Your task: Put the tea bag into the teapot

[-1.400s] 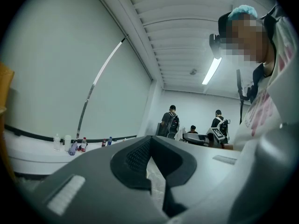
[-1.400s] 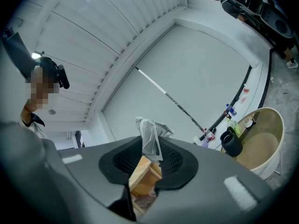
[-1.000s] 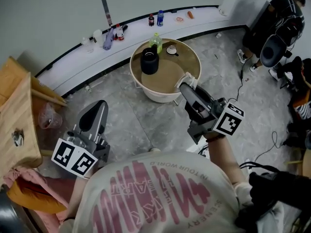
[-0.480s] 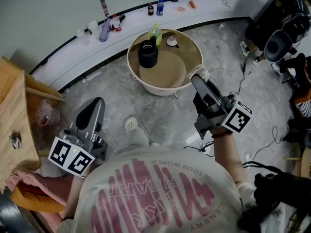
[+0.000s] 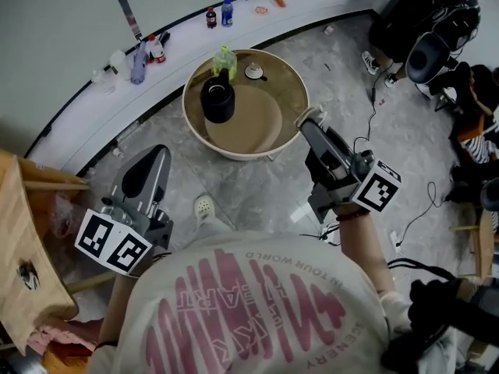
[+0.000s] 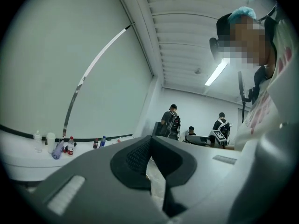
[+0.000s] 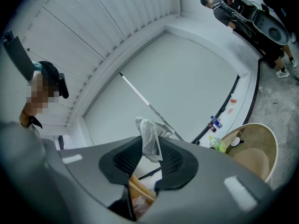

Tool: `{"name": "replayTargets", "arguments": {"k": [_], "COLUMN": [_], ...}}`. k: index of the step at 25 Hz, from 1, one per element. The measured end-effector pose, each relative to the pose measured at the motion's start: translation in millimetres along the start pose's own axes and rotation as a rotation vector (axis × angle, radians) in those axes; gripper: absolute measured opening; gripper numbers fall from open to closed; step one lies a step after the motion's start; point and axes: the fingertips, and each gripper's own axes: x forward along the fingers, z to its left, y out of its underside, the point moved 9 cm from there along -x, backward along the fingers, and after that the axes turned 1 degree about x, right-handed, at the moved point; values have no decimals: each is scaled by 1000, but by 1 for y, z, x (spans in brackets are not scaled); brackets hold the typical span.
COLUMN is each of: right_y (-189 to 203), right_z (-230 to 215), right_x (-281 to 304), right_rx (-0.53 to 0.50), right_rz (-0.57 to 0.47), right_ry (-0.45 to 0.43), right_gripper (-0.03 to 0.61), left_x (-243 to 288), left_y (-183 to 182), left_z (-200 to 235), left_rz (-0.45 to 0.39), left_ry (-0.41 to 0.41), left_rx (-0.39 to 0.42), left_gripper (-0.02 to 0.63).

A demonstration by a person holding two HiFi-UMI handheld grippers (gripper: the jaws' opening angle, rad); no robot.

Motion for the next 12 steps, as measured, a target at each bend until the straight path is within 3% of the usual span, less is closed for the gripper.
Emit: {"name": "replayTargets", "arguments": {"k": [12], "right_y": [0], "right_z": [-12], "right_x": [84], "right_rx": [-30], "right_rz": [-96], "right_ry": [103], "right_gripper": [89], "left_x": [49], "left_y": [-24], "left_z": [113], "left_rz": [33], "left_ry": [139], "left_rx": [-5], "left_gripper": [17]}}
